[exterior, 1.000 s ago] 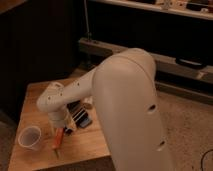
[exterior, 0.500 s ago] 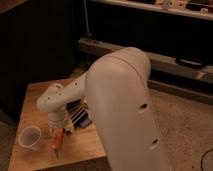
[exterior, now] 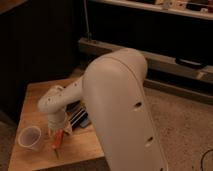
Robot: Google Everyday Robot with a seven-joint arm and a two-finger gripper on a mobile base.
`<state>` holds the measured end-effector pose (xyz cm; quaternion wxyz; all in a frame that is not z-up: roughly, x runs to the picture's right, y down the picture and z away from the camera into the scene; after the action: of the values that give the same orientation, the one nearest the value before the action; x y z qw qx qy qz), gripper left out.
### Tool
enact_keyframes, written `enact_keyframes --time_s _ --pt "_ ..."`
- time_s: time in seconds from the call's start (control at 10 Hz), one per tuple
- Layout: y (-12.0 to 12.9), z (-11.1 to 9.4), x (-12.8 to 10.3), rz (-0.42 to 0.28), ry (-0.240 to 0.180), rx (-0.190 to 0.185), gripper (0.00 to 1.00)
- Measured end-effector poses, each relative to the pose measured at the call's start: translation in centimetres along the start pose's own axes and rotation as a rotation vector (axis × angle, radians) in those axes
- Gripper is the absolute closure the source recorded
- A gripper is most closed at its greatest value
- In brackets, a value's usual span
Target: Drag the pepper across the table
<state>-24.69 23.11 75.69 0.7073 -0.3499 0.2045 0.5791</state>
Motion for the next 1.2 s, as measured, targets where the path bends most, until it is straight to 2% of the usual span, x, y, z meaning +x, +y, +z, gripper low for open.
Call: enact_keyframes --time_s 0.5,0.9,1.2 --pt "0.7 0.7 0.3 -0.025 0.011 -0.013 0.35" --pt "1.2 0.8 0.5 -0.038 0.023 -0.037 0.35" --pt "1.6 1.1 0.6 -0.049 0.028 -0.039 0.35"
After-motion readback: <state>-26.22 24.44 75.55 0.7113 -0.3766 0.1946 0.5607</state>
